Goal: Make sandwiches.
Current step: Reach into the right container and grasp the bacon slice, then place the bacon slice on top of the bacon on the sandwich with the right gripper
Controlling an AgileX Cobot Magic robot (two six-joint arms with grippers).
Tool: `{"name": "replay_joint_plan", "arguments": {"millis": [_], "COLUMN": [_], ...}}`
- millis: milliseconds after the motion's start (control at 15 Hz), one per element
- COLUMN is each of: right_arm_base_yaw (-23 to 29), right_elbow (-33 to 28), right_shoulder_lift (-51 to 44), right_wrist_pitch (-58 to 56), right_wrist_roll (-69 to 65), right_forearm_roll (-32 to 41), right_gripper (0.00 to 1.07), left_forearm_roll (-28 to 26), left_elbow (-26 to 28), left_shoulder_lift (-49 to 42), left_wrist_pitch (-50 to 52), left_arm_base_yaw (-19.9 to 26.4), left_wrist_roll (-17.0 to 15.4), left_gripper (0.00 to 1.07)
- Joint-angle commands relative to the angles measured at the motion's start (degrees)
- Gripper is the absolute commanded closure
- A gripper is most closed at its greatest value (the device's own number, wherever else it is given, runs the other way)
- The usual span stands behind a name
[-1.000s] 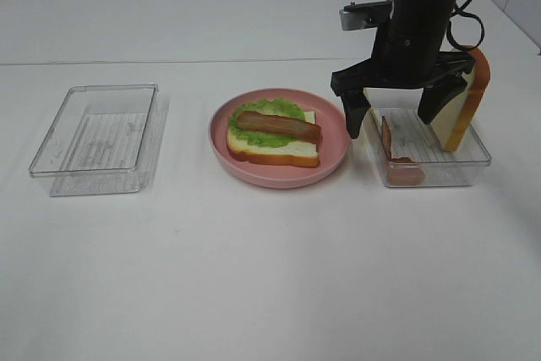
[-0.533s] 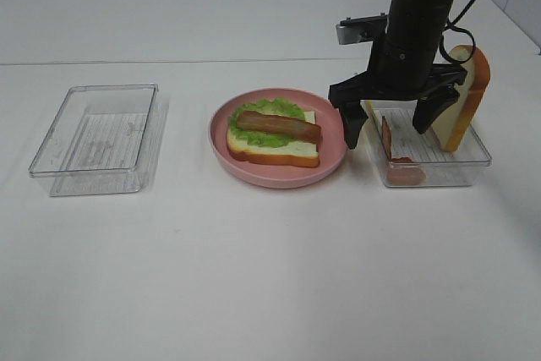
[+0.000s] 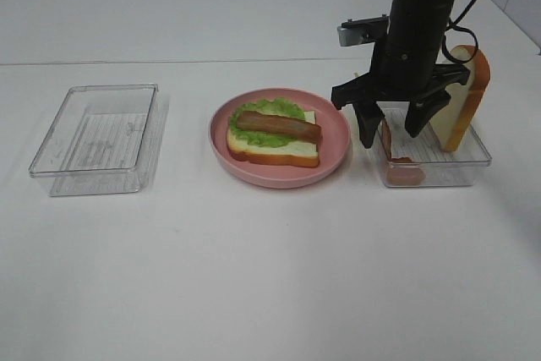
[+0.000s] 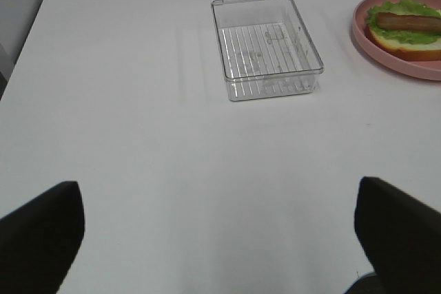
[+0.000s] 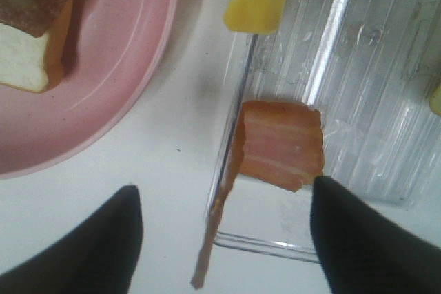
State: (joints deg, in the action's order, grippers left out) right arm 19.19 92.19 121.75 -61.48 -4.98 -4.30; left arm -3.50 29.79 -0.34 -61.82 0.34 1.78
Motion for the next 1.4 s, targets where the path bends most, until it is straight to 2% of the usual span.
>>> {"name": "replay_joint_plan", "arguments": {"millis": [67,133,200,333,400,800,1133,1400], "right_arm_base_yaw": [-0.06,-0.06,-0.06,-0.06,-0.06,-0.06,0.17,0.17], "right_elbow": [0.34,0.34,0.34,0.34,0.34,0.63,0.63,0.63], "right_shoulder_lift": [0.29,0.46,0.97,1.26,1.15,-1.89,-13.75,-18.05], "right_wrist_pitch": [0.11,0.11,0.00,0.74,0.74,-2.18,-4.47,-3.15], "right_wrist_roll": [0.06,0.00,-0.34,-0.17,0.52,0.57,0.69,3.61], "right_forearm_roll": [-0.46,-0.52,-0.86,-0.86,-0.86,-1.89,-1.55,12.09], "right_gripper": [0.62,0.65,0.74,1.05,1.07,1.07,1.07,1.07], "left_forearm_roll": [-0.52,-0.52,-0.52,-0.52,-0.52,-0.52,-0.52,-0.52], "left_elbow": [-0.11,-0.11,-0.11,-0.11,-0.11,-0.11,-0.11,-0.11], "left_shoulder_lift": [-0.74,-0.74,-0.74,-0.74,-0.74,-0.74,-0.74,-0.74], "left_wrist_pitch": [0.23,0.23,0.23,0.23,0.23,0.23,0.23,0.23], "left_arm_base_yaw": [0.11,0.11,0.11,0.11,0.11,0.11,0.11,0.11], "left_wrist_roll": [0.11,0.11,0.11,0.11,0.11,0.11,0.11,0.11], "left_gripper": [0.05,0.05,0.05,0.05,0.05,0.05,0.05,0.06]}}
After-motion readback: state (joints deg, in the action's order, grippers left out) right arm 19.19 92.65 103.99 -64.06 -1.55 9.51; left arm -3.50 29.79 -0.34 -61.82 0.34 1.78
